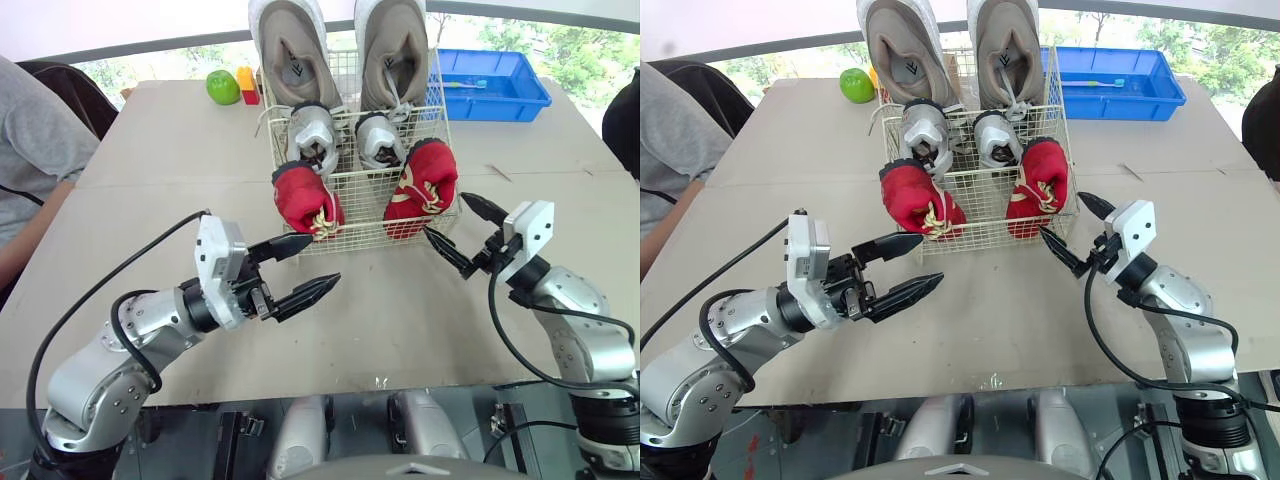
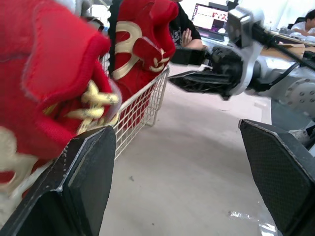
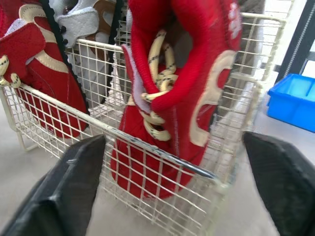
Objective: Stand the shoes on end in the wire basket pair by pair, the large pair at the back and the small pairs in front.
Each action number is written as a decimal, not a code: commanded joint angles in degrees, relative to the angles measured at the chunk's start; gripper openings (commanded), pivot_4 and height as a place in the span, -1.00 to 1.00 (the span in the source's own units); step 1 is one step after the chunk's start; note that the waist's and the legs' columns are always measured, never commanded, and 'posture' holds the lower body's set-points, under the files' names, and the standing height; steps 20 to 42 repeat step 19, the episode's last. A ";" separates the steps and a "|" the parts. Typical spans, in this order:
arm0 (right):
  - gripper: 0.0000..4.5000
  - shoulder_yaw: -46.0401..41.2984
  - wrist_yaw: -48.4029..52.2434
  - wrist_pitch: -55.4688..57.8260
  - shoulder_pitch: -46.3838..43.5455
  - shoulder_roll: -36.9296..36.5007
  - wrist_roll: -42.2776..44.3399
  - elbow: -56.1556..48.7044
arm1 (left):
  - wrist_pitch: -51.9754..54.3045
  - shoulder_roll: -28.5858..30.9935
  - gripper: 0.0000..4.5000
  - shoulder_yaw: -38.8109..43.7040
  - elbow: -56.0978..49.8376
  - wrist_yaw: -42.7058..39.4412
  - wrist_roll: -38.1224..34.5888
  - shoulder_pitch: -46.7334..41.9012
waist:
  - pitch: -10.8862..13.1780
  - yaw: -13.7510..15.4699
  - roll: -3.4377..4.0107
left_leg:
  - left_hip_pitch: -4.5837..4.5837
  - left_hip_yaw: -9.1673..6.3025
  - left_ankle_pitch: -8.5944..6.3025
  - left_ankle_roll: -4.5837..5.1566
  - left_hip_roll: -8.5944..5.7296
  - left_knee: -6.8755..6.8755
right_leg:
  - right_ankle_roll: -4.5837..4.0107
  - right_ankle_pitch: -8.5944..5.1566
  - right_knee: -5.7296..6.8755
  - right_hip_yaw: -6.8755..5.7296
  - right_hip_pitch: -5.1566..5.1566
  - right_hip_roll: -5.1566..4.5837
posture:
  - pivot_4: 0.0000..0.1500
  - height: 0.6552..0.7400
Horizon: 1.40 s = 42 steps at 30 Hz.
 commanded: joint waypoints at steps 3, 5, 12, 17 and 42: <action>0.78 -6.06 5.07 3.85 4.03 -6.55 7.17 -8.44 | -1.86 -0.47 0.92 2.90 -1.39 -3.23 0.11 4.75 | 0.00 -0.02 -0.01 | 0.00 0.00 0.00 0.01 0.03 0.00 | 0.00 -0.01 -0.02 -0.01 0.01 -0.02 | 1.00 1.00; 0.78 -8.16 8.64 5.50 7.59 -9.83 9.67 -10.21 | -1.97 -0.33 0.92 3.82 -1.71 -3.79 0.44 6.85 | 0.00 0.01 -0.01 | 0.01 -0.01 0.00 0.00 0.04 0.00 | 0.00 -0.01 0.00 -0.02 0.00 -0.01 | 1.00 1.00; 0.78 -19.45 20.18 5.60 21.79 -17.84 13.08 -8.14 | -4.46 2.24 0.92 7.24 2.45 -9.86 5.70 14.01 | 0.00 0.11 -0.03 | 0.04 0.02 0.00 0.01 0.02 0.02 | 0.06 -0.06 -0.05 0.02 0.03 -0.05 | 1.00 1.00; 0.78 -24.11 22.89 4.79 25.42 -19.02 12.11 -5.37 | -6.33 3.44 0.92 8.48 8.13 -13.61 9.07 14.56 | -0.01 0.09 -0.04 | 0.06 0.04 0.00 0.01 0.03 0.03 | 0.23 -0.17 -0.05 0.01 0.02 -0.03 | 1.00 1.00; 0.78 -24.18 23.25 4.74 25.87 -19.00 11.73 -4.79 | -6.51 3.55 0.92 8.02 9.51 -14.72 9.79 14.05 | -0.01 0.10 -0.04 | 0.05 0.03 0.00 0.01 0.05 0.03 | 0.23 -0.17 -0.05 0.01 0.01 -0.03 | 1.00 1.00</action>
